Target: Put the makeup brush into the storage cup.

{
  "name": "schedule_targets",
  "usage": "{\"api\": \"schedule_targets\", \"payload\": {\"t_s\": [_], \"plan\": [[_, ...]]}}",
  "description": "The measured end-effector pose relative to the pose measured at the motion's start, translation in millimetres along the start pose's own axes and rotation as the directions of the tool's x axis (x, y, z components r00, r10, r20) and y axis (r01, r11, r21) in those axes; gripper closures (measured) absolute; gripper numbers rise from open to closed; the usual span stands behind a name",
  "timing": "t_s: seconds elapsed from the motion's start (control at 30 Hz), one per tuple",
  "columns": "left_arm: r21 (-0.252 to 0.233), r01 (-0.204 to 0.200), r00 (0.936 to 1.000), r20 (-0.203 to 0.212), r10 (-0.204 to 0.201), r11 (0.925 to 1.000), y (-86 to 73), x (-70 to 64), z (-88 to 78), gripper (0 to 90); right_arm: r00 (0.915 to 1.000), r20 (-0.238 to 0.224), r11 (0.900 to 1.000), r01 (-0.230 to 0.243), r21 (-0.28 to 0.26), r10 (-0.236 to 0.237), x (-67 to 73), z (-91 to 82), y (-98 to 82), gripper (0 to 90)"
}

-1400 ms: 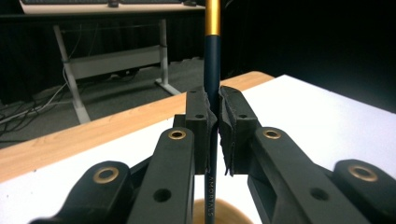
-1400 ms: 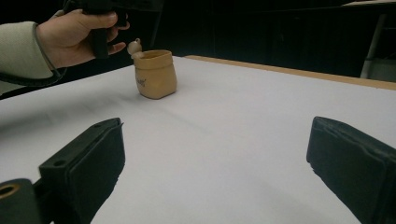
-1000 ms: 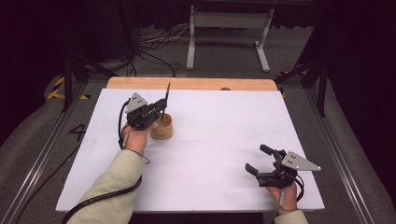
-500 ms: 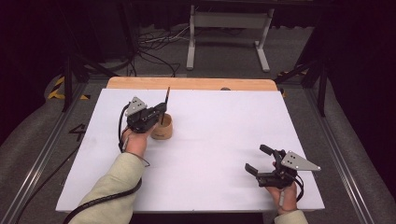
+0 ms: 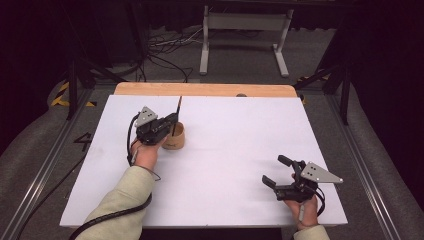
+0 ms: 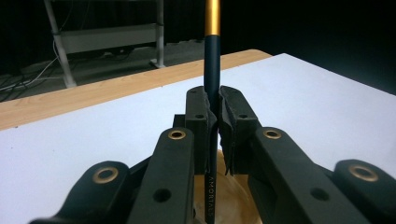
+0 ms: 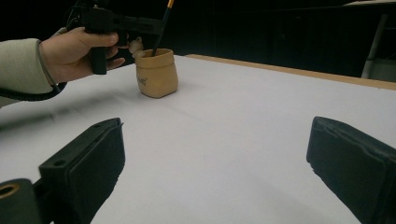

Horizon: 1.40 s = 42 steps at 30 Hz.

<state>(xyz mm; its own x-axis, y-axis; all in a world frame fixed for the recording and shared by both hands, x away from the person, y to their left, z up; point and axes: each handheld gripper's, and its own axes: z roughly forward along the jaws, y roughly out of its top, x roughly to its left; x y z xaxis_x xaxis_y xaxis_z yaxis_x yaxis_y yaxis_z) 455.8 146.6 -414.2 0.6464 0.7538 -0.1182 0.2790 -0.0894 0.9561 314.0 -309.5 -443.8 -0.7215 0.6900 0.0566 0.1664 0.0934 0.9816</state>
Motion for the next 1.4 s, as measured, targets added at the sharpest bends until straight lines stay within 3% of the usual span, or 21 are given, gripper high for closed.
{"api": "schedule_targets", "payload": {"t_s": [0.4, 0.67, 1.13, 1.27, 1.4], "plan": [[0.012, 0.000, 1.0000, 0.004, 0.000, 0.9999, -3.6, -1.6, -2.7, 82.6, 1.0000, -0.002, 1.000, -0.002, 0.002, 0.002, 0.0, 0.1, -0.2, 4.3], [0.017, -0.022, 0.9996, -0.015, 0.022, 0.9996, -6.8, -3.1, -4.4, 82.6, 1.0000, -0.002, 1.000, -0.003, 0.002, 0.003, 0.5, 0.6, -0.4, 4.4], [0.019, -0.031, 0.9995, 0.000, 0.031, 0.9993, -9.8, -6.8, -6.2, 81.9, 1.0000, -0.002, 1.000, -0.006, 0.003, 0.007, 0.5, 0.6, -0.5, 4.3], [-0.004, 0.024, 0.9994, 0.027, -0.024, 0.9997, -7.7, -6.5, -10.5, 62.1, 1.0000, -0.004, 1.000, -0.006, 0.001, 0.006, 0.3, 0.7, -0.2, 4.3], [-0.020, 0.086, 0.9931, 0.081, -0.084, 0.9961, -6.0, -4.7, -17.0, 46.4, 1.0000, -0.005, 1.000, -0.002, -0.001, 0.002, 0.3, 1.7, 0.3, 4.3]]}}
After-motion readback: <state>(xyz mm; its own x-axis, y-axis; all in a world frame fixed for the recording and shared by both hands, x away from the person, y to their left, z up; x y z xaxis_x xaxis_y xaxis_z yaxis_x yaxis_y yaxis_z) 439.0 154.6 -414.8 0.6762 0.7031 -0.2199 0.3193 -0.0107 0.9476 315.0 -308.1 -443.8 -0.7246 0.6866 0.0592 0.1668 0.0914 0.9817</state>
